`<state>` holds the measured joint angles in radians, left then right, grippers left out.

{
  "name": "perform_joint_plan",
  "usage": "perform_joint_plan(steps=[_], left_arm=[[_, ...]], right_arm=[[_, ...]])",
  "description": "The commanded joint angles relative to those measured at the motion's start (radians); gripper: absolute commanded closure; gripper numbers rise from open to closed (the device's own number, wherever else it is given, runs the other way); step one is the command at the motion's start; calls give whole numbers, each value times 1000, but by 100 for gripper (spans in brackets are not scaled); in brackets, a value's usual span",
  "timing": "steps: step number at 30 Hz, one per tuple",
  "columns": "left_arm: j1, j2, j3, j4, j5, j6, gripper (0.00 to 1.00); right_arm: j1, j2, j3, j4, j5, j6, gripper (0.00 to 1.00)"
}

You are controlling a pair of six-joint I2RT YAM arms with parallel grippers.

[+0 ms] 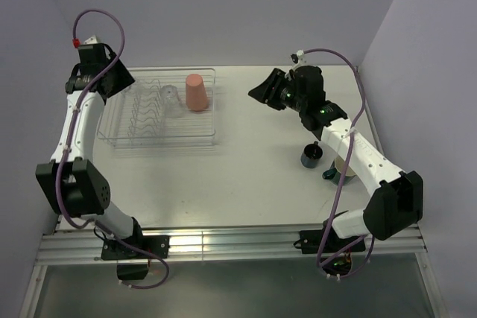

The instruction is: Load the cups into the dish rack

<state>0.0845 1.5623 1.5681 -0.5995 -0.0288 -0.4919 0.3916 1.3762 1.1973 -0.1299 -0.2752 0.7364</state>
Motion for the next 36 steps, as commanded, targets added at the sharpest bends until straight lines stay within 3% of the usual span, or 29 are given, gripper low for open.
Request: perform_joint_plan(steps=[1,10,36], left_arm=[[11,65,107,-9,-137,39,100],[26,243,251,-57,-214,64,100],[49,507,271,-19,-246,67,100]], right_arm=[[-5,-45,-18,-19,39,-61,50],[-5,-34,-34,-19,34,-91,50],[-5,-45,-84,16,7,-111,51]])
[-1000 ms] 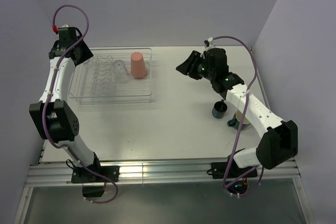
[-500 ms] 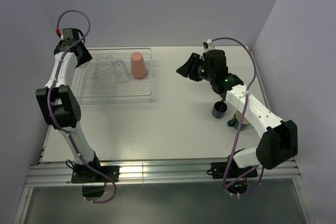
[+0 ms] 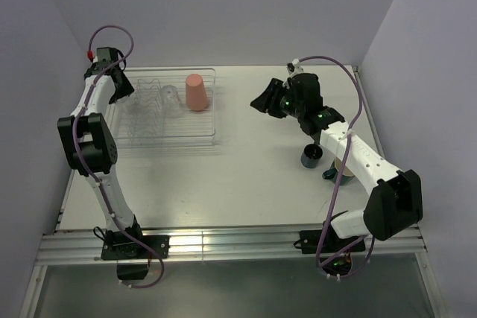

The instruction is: Load the cups into the dish rack

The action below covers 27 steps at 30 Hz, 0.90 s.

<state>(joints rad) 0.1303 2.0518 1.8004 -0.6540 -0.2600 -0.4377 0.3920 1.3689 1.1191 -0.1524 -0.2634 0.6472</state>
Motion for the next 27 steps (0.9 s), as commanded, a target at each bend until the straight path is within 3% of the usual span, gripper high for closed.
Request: perform_joint_plan(steps=[1,12,15,17,18,21,24,27], left_arm=[[3,22,39,36,-13,11,100],[8,65,30,40,-16,-1,99],[6,68,31,37,-18,-4,85],[8,71,30,37,-12,-3,70],[8,74,30,37,-12,-4,56],[8,74,25,39,-7,-3,35],[8,70,20,43,-8,-6,25],[9,62,13,47,-10,-9,22]], right_arm=[[-4,-37,-7,39,-5,-20,50],[-5,-45,-16,39,-4,-20,51],[-5,-50,-18,36,0,-21,51],[-5,-51,-15,33,1,-23,51],[-5,-53,-15,31,3,-23,51],[-5,-56,-15,30,3,-23,51],[-7,-59,-15,27,3,-23,51],[-5,-60,-16,27,4,-23,50]])
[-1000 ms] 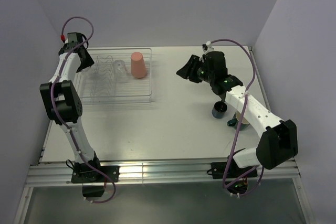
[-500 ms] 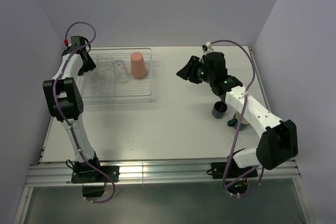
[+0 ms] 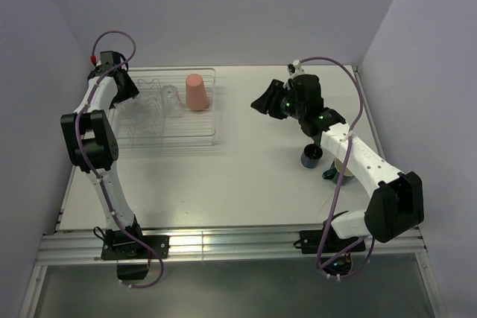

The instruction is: Load the cups into the dish rack

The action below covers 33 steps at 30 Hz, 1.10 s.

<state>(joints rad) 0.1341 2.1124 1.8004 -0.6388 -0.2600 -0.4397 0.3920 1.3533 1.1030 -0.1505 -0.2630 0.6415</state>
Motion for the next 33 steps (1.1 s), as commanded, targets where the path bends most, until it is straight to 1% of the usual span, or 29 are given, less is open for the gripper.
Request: perform_joint_plan(steps=[1,9,21,24,28,31,33], left_arm=[[4,-2,10,33,-12,-7,22],[4,-55,-7,44,2,-5,20],[1,-155,-29,21,21,-28,20],[2,-186,-38,16,28,-33,20],[-1,-245,-68,13,41,-44,20],[-19,-348,-127,34,54,-51,21],[-59,-443,-171,45,71,-56,20]], right_arm=[[-5,-45,0,23,2,-19,50],[-2,-62,1,12,10,-17,50],[-2,-97,26,-63,67,-34,51],[-2,-109,40,-104,102,-45,51],[-2,-129,60,-200,194,-65,51],[-2,-160,69,-285,260,-80,51],[-2,-195,63,-325,347,-91,50]])
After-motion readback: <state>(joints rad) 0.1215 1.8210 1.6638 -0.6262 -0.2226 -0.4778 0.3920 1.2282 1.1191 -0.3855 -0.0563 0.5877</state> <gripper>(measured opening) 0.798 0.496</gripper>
